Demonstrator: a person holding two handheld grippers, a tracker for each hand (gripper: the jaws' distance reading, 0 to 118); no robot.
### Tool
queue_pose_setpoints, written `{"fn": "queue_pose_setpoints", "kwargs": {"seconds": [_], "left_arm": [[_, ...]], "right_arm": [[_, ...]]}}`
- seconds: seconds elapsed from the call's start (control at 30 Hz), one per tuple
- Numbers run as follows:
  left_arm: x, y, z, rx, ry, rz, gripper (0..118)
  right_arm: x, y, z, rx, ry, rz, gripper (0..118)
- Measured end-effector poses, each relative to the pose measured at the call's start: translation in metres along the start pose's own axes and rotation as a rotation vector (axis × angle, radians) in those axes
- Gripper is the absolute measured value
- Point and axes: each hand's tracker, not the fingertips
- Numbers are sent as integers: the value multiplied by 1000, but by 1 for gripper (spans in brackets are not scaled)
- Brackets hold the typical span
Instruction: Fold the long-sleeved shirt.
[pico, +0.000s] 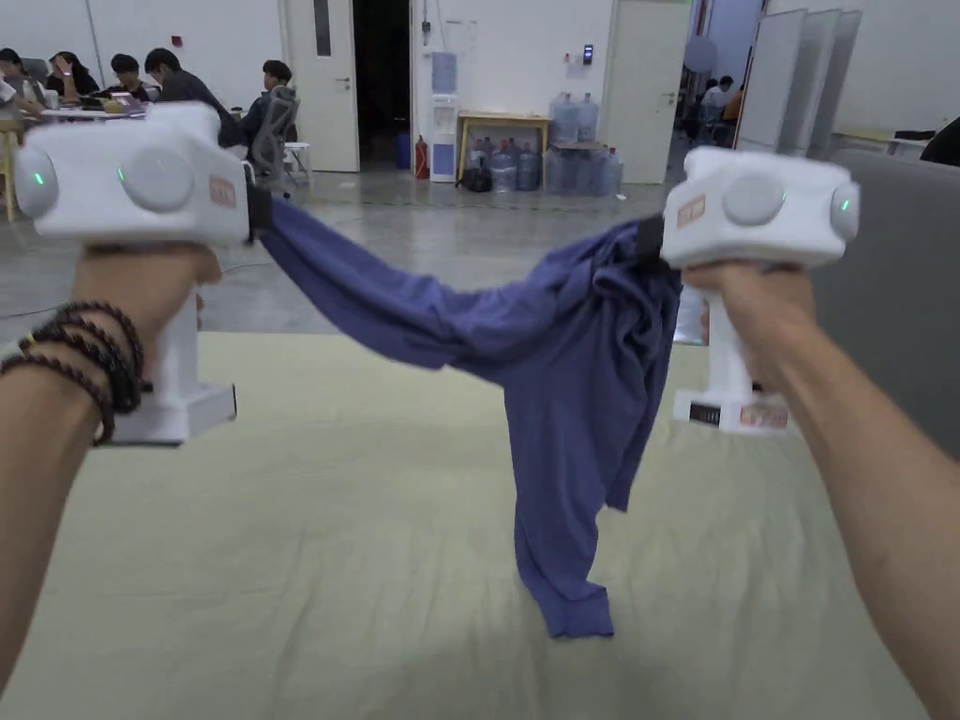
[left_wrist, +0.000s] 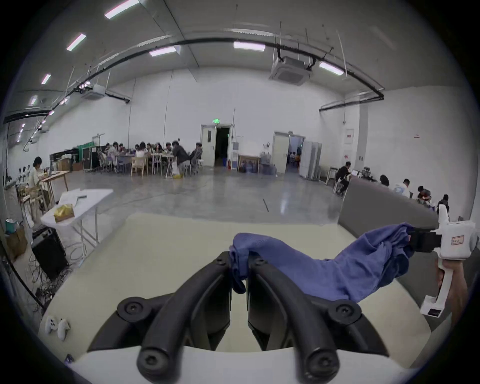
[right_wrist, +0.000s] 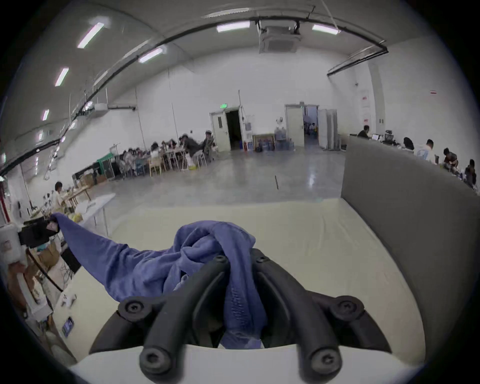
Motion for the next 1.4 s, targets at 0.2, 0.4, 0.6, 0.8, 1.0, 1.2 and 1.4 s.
{"fn": "queue_pose_setpoints", "kwargs": {"seconds": [0.2,0.4,0.6,0.8,1.0,1.2,1.4], "left_arm": [[-3,-88,-5,-76,-16,-6,6],[-14,-176,47,-121,-26,61,6],[-41,-324,113,-313,-18,165,6],[-47,-433,177,-519,14,151,6],[-62,-450,174,-497,1,209,7],[-46,-425,206,-361,-36,180,118],[-29,-380,210,-331,-76,155,69]], "right_arm": [[-1,-86,-24,-86,22,-5,13],[2,-167,24,-108,58,49,13],[16,-305,84,-282,64,46,13],[26,-427,132,-492,48,24,13],[25,-436,136,-448,19,-13,15],[30,-383,191,-261,6,-197,118],[21,-367,226,-222,-12,-91,96]]}}
